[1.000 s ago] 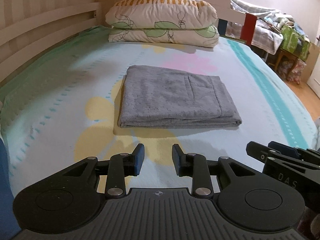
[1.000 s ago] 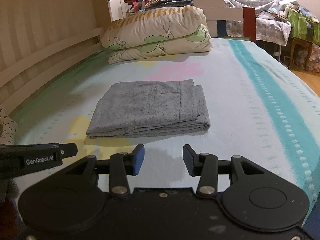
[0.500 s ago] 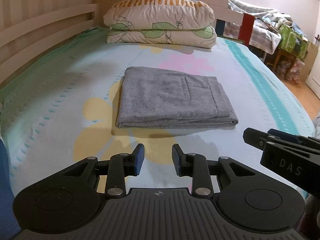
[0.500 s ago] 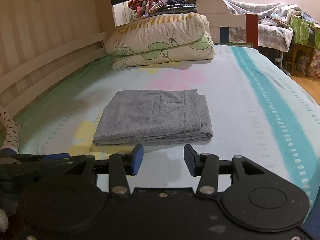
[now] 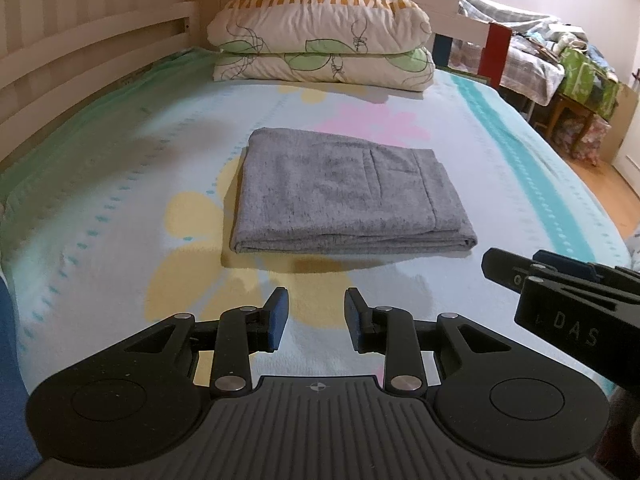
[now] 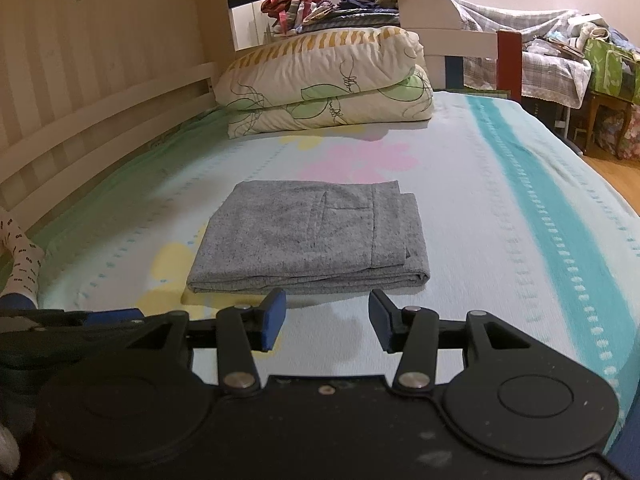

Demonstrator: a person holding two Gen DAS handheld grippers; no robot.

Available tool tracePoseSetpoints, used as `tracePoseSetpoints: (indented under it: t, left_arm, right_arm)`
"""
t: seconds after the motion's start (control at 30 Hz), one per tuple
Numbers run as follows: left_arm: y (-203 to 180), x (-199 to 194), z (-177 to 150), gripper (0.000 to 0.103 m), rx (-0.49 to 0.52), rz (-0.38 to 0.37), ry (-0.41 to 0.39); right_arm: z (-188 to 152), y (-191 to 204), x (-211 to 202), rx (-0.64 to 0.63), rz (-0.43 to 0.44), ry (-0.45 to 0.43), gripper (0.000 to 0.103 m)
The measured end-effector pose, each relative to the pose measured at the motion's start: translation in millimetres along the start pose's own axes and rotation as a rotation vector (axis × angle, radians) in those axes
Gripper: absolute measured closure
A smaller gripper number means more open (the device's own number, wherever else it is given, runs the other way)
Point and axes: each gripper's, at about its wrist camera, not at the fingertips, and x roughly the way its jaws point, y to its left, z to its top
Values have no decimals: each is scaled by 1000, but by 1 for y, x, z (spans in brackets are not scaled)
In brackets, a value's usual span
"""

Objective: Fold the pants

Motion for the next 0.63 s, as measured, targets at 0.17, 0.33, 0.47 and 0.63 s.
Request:
tracePoseSetpoints:
  t: [0.17, 0.33, 0.47, 0.63]
  left_arm:
    - [-1, 3, 0, 73, 3, -2, 10]
    - [-1, 6, 0, 73, 8, -3, 19]
    - [-1, 8, -1, 73, 9, -1, 23]
    - [-2, 9, -1, 73, 18, 13, 16]
  right_arm:
    - [2, 1, 2, 0, -1, -1, 54]
    - [3, 2, 3, 0, -1, 1, 53]
    - [3, 0, 5, 1, 3, 6, 53]
    - [3, 0, 7, 1, 5, 15, 53]
